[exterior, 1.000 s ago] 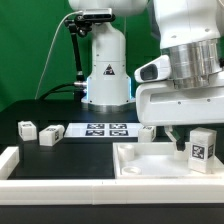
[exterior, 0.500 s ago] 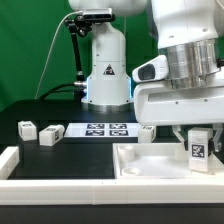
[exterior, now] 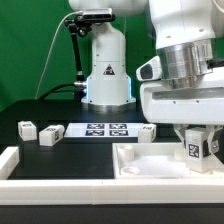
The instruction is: Assemble one leg
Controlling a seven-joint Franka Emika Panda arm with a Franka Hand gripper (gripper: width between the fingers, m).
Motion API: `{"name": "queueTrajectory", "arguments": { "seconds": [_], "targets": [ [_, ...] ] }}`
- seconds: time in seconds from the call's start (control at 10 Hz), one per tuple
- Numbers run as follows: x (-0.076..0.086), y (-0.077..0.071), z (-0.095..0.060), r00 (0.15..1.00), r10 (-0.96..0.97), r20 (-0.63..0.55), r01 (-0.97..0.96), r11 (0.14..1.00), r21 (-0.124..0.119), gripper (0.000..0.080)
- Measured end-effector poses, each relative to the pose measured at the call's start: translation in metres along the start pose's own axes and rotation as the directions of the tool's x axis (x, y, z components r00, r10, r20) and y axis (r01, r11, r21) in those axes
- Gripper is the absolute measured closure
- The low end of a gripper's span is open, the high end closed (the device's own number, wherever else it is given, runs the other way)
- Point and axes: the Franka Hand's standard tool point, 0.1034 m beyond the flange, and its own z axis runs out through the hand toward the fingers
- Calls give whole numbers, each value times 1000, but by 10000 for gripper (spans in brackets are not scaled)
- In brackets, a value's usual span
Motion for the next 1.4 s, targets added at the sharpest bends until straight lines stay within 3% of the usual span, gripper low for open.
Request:
{"name": "queueTrajectory", "arguments": {
  "seconds": [0.1,0.3,0.4,0.6,0.7,0.8,1.0,1.1,1.4],
  "targets": [
    [-1,0,1,995,100,1,-100,995,-1,511],
    [-4,0,3,911,413,-1,-413,910,22,511],
    [-4,0,3,878,479,6,-479,878,32,511],
    [-8,-1,4,665,746,38,-747,664,32,511],
    [-8,-1,4,593,804,46,-805,593,28,511],
    [-9,-1,4,438,897,57,-899,438,18,511],
    [-10,0,6,287,955,69,-958,288,3,511],
    [-11,0,6,250,965,82,-968,251,-3,511],
    [-11,0,6,345,935,82,-938,345,5,511]
  ]
}}
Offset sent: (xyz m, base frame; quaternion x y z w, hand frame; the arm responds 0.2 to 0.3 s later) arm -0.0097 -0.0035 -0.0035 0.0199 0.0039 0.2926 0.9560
